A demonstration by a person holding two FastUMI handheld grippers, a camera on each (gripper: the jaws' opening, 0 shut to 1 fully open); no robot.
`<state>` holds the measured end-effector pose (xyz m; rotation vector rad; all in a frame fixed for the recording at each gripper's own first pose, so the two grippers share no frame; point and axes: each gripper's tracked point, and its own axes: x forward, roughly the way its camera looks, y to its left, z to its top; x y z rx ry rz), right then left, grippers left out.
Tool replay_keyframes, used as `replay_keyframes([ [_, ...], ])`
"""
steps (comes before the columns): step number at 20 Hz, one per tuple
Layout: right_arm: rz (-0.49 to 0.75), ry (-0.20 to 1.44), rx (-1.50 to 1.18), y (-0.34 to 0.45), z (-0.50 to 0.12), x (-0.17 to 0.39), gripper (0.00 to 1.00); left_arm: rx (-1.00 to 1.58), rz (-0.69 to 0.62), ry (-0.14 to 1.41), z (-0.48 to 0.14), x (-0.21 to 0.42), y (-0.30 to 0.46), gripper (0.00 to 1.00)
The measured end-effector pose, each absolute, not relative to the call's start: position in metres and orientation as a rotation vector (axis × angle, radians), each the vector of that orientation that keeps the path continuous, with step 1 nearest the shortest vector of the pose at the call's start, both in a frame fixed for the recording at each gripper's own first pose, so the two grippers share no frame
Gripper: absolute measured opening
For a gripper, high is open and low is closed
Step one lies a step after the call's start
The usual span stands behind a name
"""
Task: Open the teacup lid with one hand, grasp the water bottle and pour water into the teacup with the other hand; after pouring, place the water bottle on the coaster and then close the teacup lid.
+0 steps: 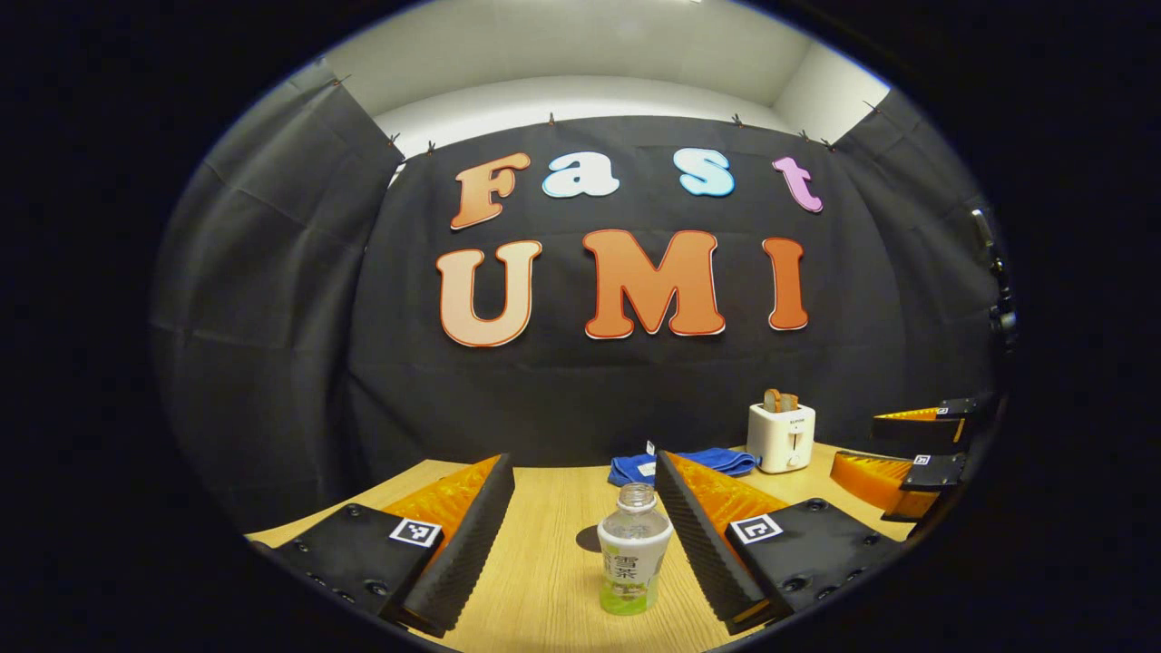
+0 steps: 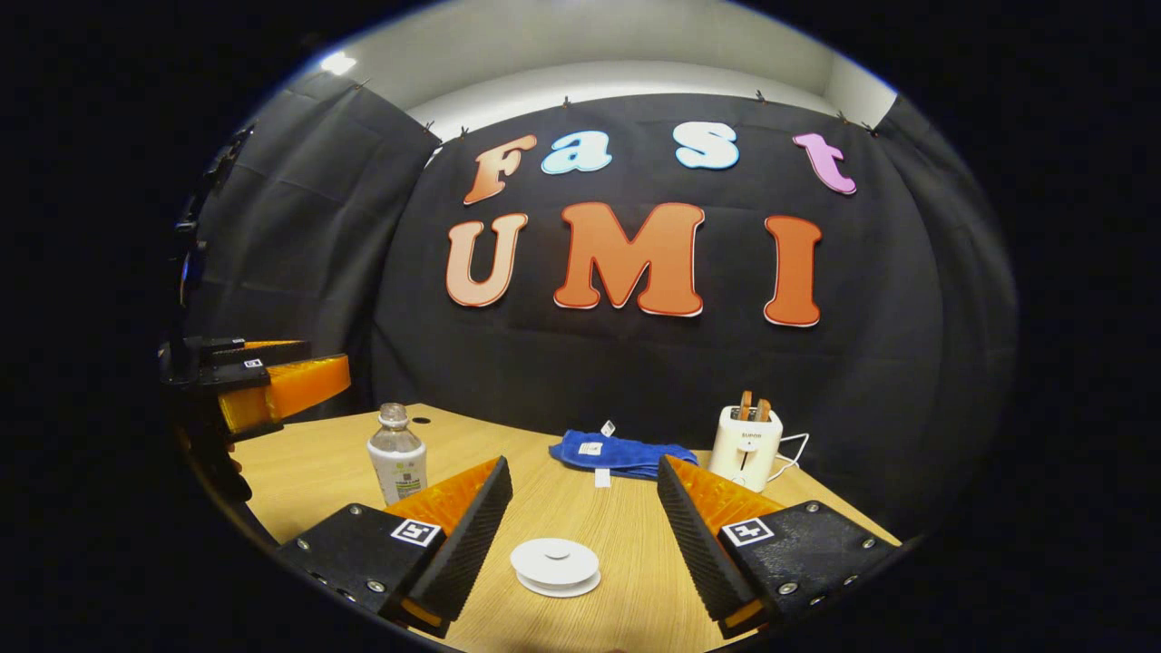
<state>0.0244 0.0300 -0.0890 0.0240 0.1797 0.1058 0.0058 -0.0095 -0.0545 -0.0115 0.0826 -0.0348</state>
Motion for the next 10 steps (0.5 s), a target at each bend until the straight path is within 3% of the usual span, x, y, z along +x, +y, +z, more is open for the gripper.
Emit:
replay_keyframes([
  [7, 0.173, 0.312, 0.015, 0.046, -0.153, 0.039, 0.94, -0.02, -0.054, 0.15, -0.091, 0.007, -0.02, 0.99],
  [8, 0.178, 0.329, 0.004, 0.047, -0.162, 0.043, 0.94, -0.008, -0.057, 0.152, -0.093, 0.008, -0.021, 0.96],
  [10, 0.186, 0.362, -0.01, 0.052, -0.177, 0.044, 0.92, 0.012, -0.058, 0.161, -0.1, 0.01, -0.021, 0.99],
])
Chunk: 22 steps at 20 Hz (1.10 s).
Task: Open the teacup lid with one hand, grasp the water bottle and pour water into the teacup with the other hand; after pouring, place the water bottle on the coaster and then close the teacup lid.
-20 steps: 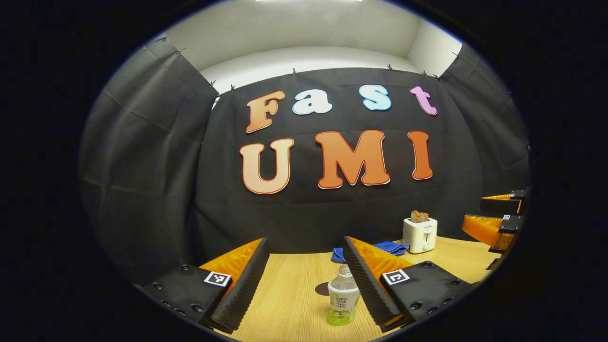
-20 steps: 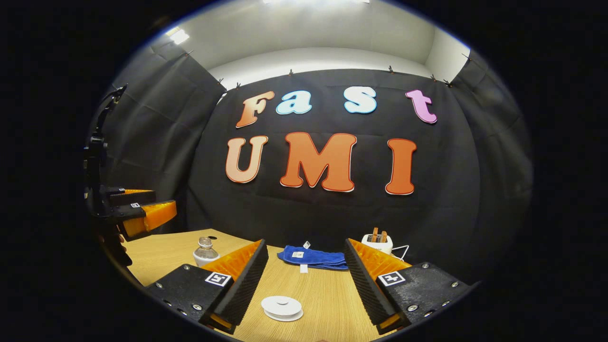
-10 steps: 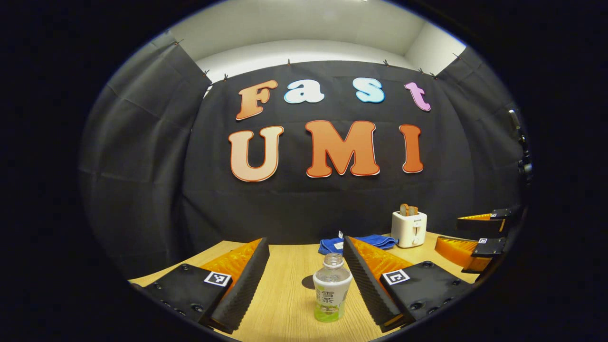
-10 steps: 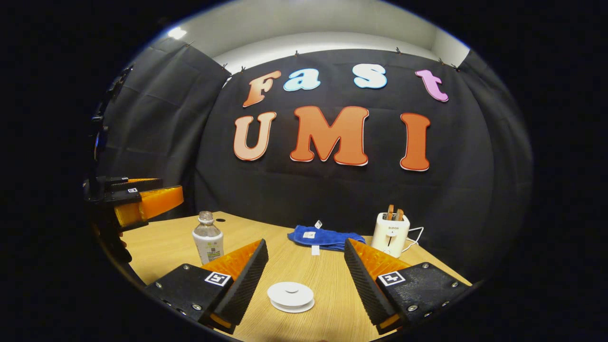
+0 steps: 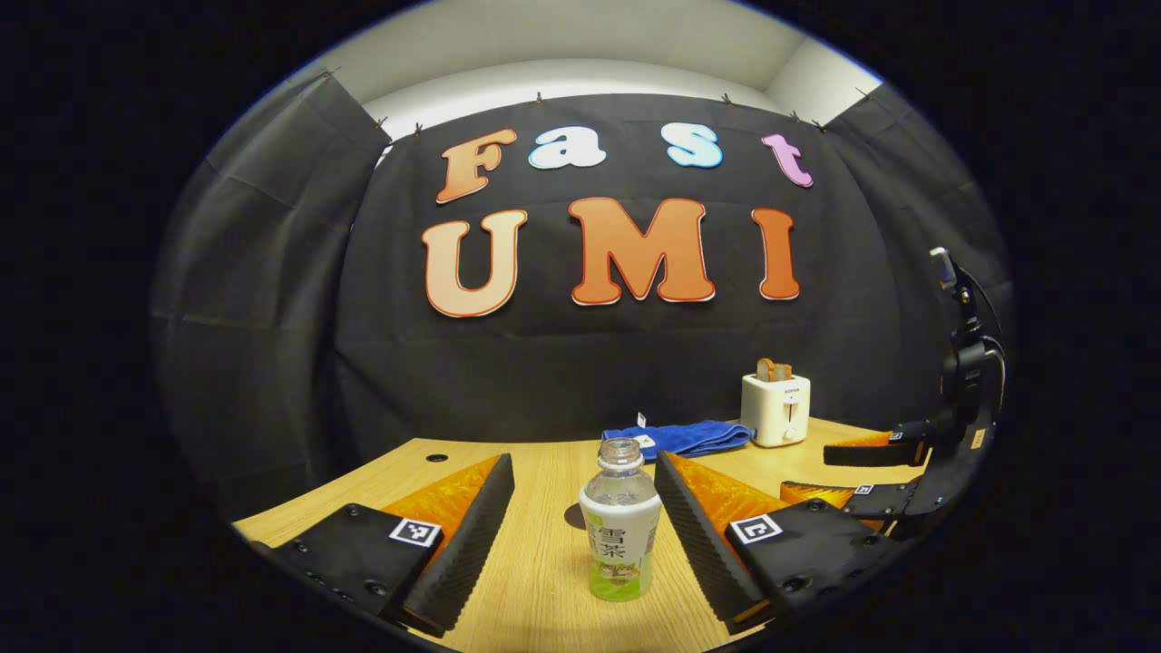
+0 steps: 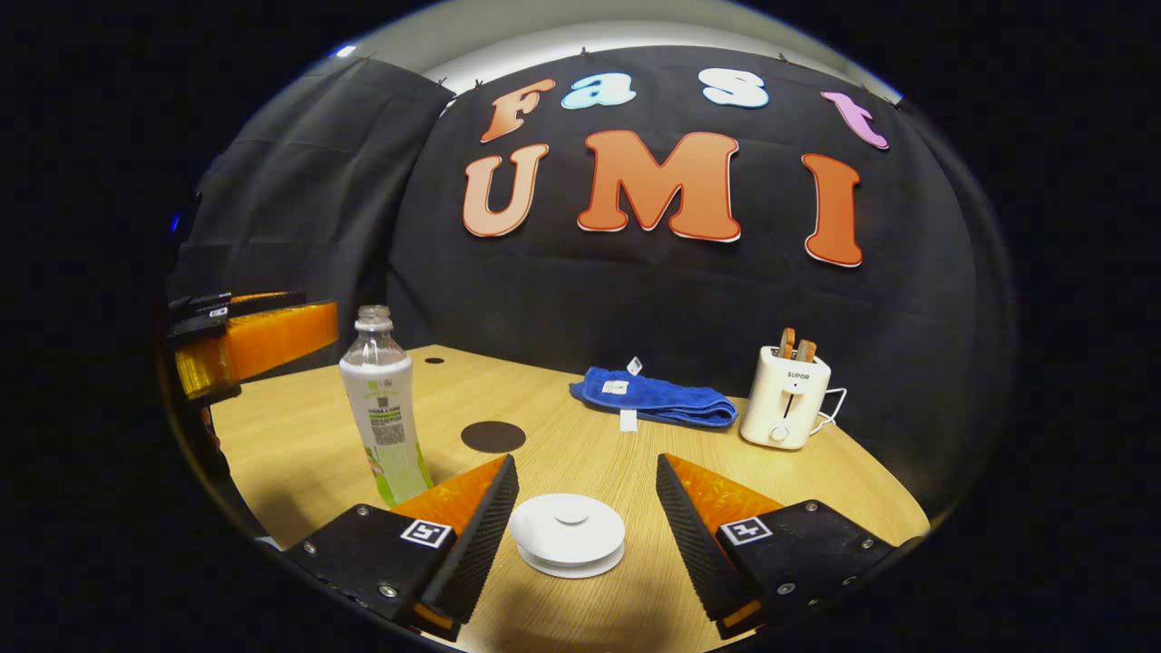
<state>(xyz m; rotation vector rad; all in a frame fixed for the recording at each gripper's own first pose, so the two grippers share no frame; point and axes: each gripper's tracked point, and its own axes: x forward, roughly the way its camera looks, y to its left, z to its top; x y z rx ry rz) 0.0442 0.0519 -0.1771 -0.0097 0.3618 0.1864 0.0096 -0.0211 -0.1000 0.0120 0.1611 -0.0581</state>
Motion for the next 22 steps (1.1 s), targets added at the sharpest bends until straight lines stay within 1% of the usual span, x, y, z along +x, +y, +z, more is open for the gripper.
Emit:
replay_keyframes([
  [1, 0.192, 0.379, -0.011, 0.054, -0.184, 0.045, 0.91, 0.016, -0.059, 0.167, -0.103, 0.009, -0.022, 0.96],
  [2, 0.2, 0.393, -0.009, 0.056, -0.191, 0.047, 0.86, 0.017, -0.06, 0.174, -0.107, 0.009, -0.023, 0.96],
  [3, 0.21, 0.411, -0.007, 0.059, -0.197, 0.048, 0.85, 0.017, -0.062, 0.182, -0.11, 0.01, -0.023, 0.96],
  [5, 0.228, 0.447, -0.001, 0.063, -0.21, 0.053, 0.72, 0.023, -0.061, 0.193, -0.115, 0.011, -0.023, 0.96],
  [7, 0.238, 0.477, 0.011, 0.067, -0.217, 0.055, 0.66, 0.034, -0.064, 0.208, -0.122, 0.013, -0.025, 0.96],
  [8, 0.246, 0.484, 0.016, 0.07, -0.22, 0.055, 0.61, 0.04, -0.068, 0.216, -0.125, 0.014, -0.027, 0.96],
  [9, 0.25, 0.49, 0.018, 0.071, -0.221, 0.056, 0.6, 0.044, -0.073, 0.224, -0.129, 0.014, -0.028, 1.0],
  [10, 0.248, 0.497, 0.014, 0.071, -0.223, 0.057, 0.53, 0.048, -0.078, 0.23, -0.131, 0.015, -0.029, 1.0],
  [11, 0.24, 0.505, 0.008, 0.069, -0.225, 0.059, 0.54, 0.053, -0.081, 0.235, -0.132, 0.015, -0.03, 1.0],
  [12, 0.234, 0.518, 0.003, 0.067, -0.23, 0.059, 0.49, 0.059, -0.085, 0.236, -0.132, 0.015, -0.032, 1.0],
  [13, 0.241, 0.522, 0.013, 0.068, -0.23, 0.06, 0.41, 0.062, -0.087, 0.236, -0.132, 0.017, -0.032, 0.99],
  [14, 0.242, 0.523, 0.011, 0.07, -0.229, 0.06, 0.39, 0.063, -0.091, 0.235, -0.132, 0.017, -0.033, 0.99],
  [15, 0.246, 0.52, -0.001, 0.069, -0.228, 0.06, 0.31, 0.062, -0.093, 0.235, -0.132, 0.017, -0.034, 0.99],
  [16, 0.252, 0.515, -0.01, 0.068, -0.229, 0.062, 0.27, 0.059, -0.097, 0.237, -0.133, 0.017, -0.035, 1.0],
  [17, 0.255, 0.518, -0.009, 0.068, -0.229, 0.061, 0.27, 0.054, -0.1, 0.24, -0.135, 0.017, -0.036, 1.0],
  [20, 0.265, 0.526, 0.013, 0.066, -0.23, 0.059, 0.23, 0.048, -0.107, 0.254, -0.144, 0.018, -0.042, 1.0],
  [22, 0.26, 0.517, 0.034, 0.062, -0.227, 0.061, 0.22, 0.04, -0.119, 0.279, -0.153, 0.018, -0.047, 1.0],
])
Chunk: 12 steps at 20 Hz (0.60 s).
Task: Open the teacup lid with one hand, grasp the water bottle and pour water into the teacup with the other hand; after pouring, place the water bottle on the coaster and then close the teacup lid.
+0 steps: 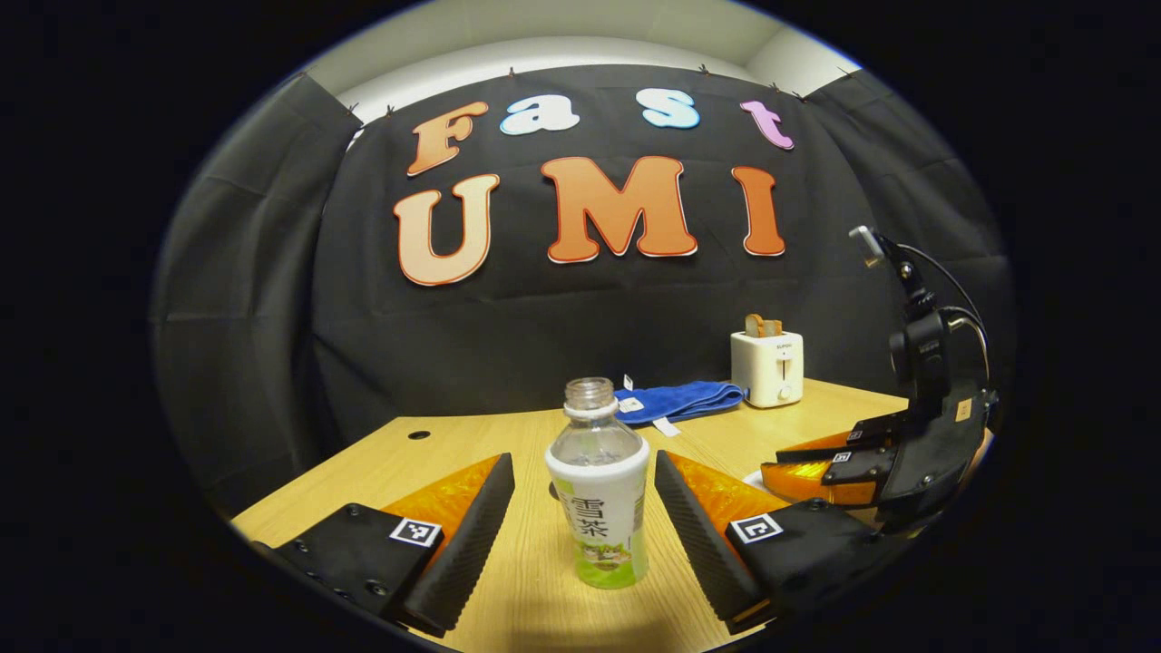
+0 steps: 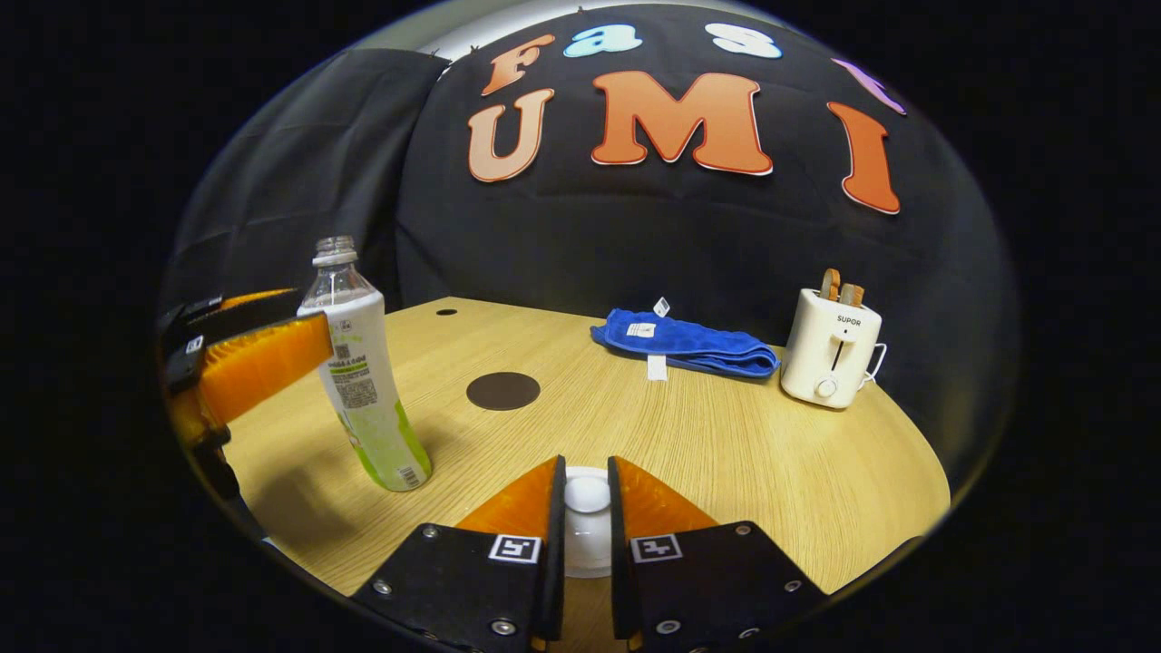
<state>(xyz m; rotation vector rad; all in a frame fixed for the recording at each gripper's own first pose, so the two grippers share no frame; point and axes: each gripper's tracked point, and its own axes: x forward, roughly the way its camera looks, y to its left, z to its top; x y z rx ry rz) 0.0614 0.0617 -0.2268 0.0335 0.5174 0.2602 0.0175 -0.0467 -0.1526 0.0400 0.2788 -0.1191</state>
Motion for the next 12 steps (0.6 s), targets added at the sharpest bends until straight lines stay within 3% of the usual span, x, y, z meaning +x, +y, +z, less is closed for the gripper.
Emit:
replay_keyframes([
  [3, 0.243, 0.496, 0.086, 0.053, -0.217, 0.065, 0.17, 0.049, -0.124, 0.3, -0.164, 0.017, -0.051, 1.0],
  [4, 0.237, 0.487, 0.101, 0.05, -0.213, 0.065, 0.2, 0.053, -0.13, 0.31, -0.168, 0.018, -0.053, 1.0],
  [12, 0.154, 0.402, 0.157, 0.005, -0.176, 0.061, 0.2, 0.023, -0.146, 0.421, -0.215, 0.017, -0.065, 0.97],
])
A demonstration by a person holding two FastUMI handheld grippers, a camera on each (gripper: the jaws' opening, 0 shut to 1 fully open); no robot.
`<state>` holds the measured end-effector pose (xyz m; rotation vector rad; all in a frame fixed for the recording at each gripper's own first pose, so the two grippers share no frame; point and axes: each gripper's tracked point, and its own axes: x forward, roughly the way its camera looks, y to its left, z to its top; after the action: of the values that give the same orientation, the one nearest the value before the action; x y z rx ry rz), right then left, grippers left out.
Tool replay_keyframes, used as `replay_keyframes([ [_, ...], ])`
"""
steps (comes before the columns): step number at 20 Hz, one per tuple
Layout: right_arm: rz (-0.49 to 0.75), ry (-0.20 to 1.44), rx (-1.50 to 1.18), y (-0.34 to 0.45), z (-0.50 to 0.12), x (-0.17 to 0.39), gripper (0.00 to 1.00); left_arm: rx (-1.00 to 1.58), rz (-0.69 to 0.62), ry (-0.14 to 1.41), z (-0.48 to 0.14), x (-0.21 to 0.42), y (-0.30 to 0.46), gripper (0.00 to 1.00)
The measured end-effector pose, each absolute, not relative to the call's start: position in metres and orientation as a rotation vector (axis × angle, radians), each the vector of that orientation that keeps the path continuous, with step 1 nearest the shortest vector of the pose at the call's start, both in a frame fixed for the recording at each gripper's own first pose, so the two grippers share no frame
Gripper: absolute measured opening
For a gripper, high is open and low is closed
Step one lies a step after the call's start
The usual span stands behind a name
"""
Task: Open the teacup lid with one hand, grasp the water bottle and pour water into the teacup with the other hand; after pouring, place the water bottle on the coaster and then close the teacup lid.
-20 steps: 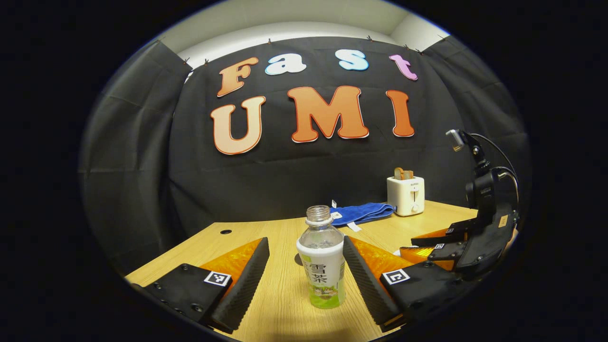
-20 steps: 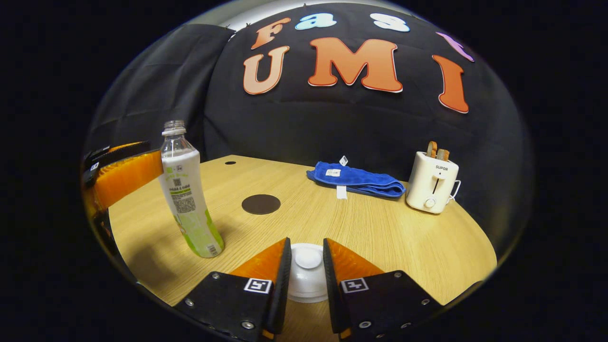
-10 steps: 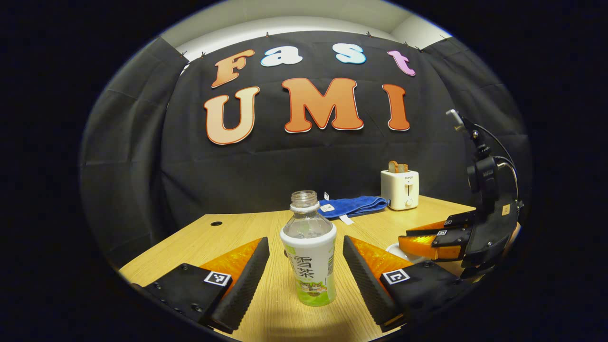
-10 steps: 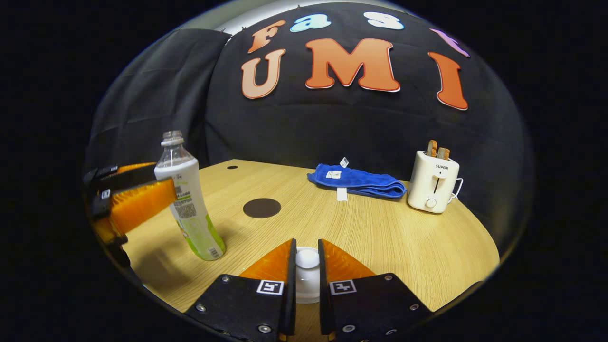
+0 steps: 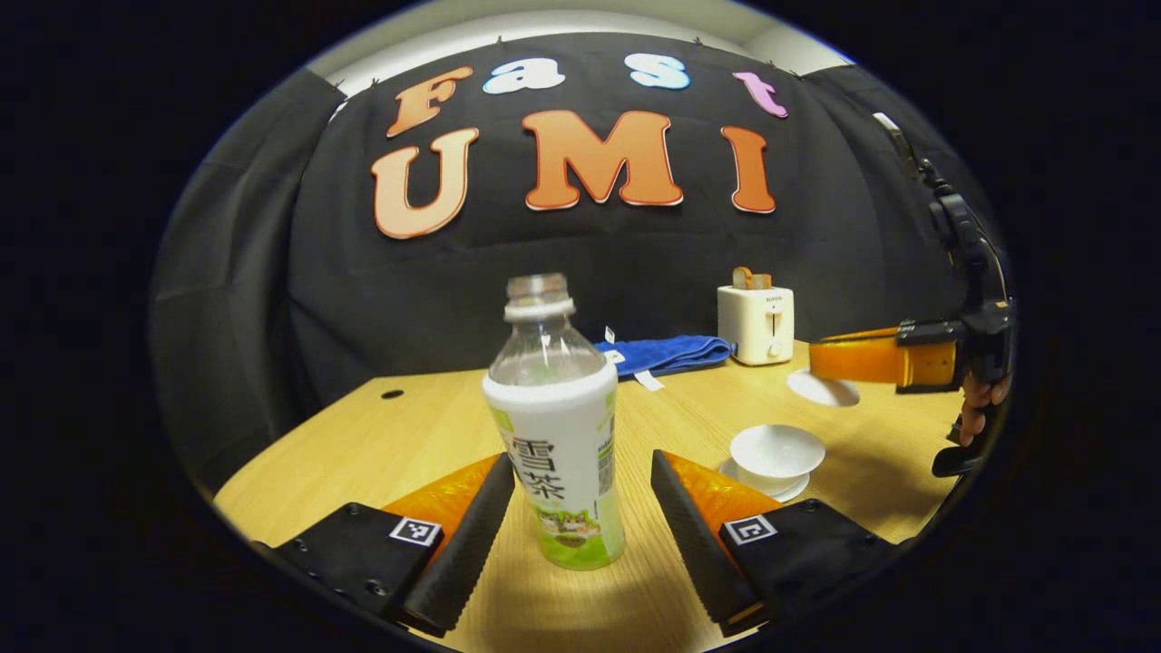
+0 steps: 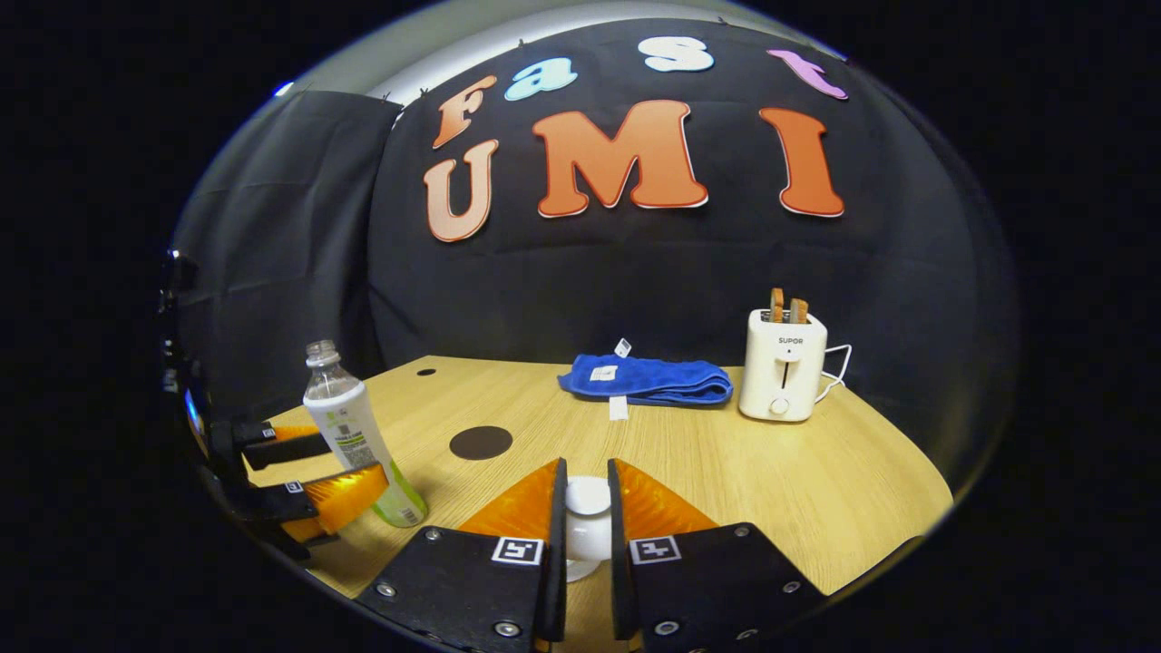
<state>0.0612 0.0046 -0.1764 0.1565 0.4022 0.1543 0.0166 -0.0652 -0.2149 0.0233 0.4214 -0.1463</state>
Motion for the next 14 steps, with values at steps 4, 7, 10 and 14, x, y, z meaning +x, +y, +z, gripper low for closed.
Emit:
replay_keyframes([
  [4, 0.11, 0.394, 0.154, -0.017, -0.173, 0.056, 0.2, 0.007, -0.133, 0.449, -0.231, 0.026, -0.06, 0.82],
  [7, 0.106, 0.397, 0.162, -0.022, -0.173, 0.053, 0.2, -0.019, -0.156, 0.443, -0.233, 0.028, -0.06, 0.73],
  [10, 0.112, 0.384, 0.151, -0.024, -0.168, 0.049, 0.2, 0.004, -0.16, 0.447, -0.23, 0.03, -0.06, 0.67],
  [14, 0.098, 0.372, 0.147, -0.032, -0.164, 0.045, 0.2, 0.1, -0.157, 0.43, -0.219, 0.036, -0.057, 0.62],
])
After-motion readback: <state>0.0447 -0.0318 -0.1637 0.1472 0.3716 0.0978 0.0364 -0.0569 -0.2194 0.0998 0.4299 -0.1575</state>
